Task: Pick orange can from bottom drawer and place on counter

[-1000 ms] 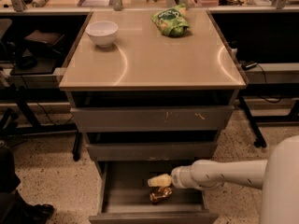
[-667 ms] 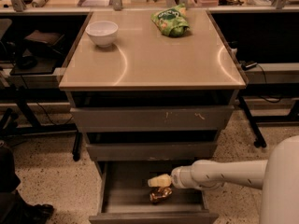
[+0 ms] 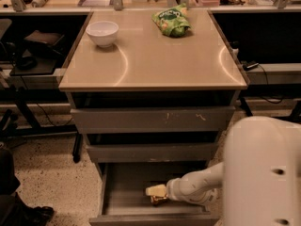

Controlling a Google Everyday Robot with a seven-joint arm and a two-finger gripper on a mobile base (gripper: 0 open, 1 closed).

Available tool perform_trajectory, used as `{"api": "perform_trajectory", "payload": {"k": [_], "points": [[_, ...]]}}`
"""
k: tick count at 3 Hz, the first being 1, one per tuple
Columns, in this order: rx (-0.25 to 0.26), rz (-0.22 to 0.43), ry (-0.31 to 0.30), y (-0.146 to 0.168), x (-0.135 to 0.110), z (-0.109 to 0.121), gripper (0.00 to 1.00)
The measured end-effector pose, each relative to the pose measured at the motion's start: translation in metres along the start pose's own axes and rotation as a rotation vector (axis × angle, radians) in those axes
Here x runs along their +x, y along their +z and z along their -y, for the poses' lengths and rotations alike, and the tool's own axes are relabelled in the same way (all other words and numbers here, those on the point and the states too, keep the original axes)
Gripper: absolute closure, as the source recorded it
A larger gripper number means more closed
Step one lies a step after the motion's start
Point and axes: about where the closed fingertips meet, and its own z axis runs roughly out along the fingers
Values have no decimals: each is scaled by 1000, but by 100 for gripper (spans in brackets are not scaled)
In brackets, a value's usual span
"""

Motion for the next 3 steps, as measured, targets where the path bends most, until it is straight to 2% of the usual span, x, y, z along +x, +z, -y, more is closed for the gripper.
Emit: {"api": "perform_trajectory", "payload": {"k": [1, 2, 3], "points": [[33, 8, 18, 13, -6, -16, 0], [61, 51, 22, 27, -8, -19, 0], [99, 118, 21, 26, -24, -8, 0]]}}
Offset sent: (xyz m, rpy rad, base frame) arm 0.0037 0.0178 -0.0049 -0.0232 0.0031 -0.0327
